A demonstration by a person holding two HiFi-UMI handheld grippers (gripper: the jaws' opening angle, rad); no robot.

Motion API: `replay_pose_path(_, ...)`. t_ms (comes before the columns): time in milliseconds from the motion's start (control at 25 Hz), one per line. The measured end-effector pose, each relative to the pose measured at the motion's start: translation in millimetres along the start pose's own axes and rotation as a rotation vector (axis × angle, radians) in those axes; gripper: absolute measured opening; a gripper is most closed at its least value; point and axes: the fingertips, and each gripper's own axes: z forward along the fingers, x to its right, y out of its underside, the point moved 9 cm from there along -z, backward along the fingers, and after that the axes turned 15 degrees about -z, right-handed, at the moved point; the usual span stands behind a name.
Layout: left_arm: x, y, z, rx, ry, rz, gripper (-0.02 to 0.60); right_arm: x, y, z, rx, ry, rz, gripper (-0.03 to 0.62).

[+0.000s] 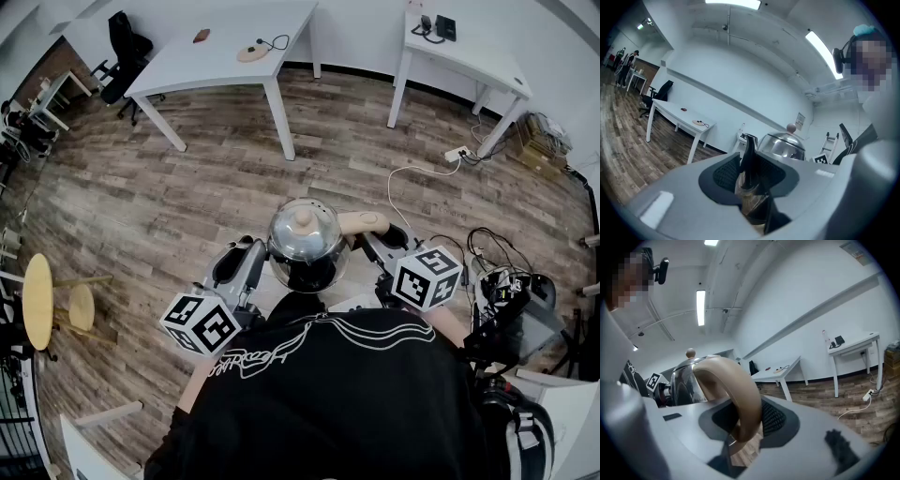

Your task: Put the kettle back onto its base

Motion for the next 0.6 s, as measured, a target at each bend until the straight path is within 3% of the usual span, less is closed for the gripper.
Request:
replay_pose_path(320, -79, -49, 69, -0.023, 0.018, -0.028, 0.109, 41, -2, 96, -0.026, 0.026, 0.012, 0.121)
replay_pose_path(600, -166, -148, 169, -0.079, 0.037, -0.025, 0.109, 100, -28, 227, -0.047, 0.068, 0.063, 0.121)
